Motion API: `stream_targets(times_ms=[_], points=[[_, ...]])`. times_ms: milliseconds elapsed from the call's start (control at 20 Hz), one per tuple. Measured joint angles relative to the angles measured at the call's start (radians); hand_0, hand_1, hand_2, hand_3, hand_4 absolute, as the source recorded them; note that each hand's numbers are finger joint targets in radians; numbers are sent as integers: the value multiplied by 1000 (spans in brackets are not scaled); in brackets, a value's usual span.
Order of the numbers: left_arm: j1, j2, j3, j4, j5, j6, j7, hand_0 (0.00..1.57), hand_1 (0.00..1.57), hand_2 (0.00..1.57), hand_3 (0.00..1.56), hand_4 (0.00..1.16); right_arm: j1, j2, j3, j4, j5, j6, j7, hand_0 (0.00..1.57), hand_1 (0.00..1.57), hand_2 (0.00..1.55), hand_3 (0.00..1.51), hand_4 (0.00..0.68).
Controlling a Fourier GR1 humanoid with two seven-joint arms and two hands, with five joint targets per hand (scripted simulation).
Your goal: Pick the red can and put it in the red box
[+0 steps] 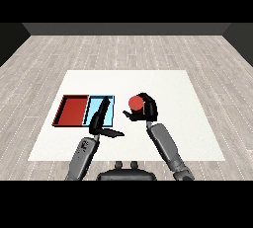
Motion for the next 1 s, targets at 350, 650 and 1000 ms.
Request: stream_targets(times_ms=[350,650,1000], points=[[-84,-1,-61,152,32,80,-17,0,0,0,0,0,28,4,31,-64,17,-2,-5,1445,1445,1439,1395,634],[-82,0,-73,226,59,76,-57,0,0,0,0,0,33,8,57,-104,24,-8,3,1472,1472,1445,1393,652],[-106,0,-122,278,107,116,-75,0,0,0,0,0,30,8,82,-72,18,-1,-34,1466,1466,1432,1385,664]])
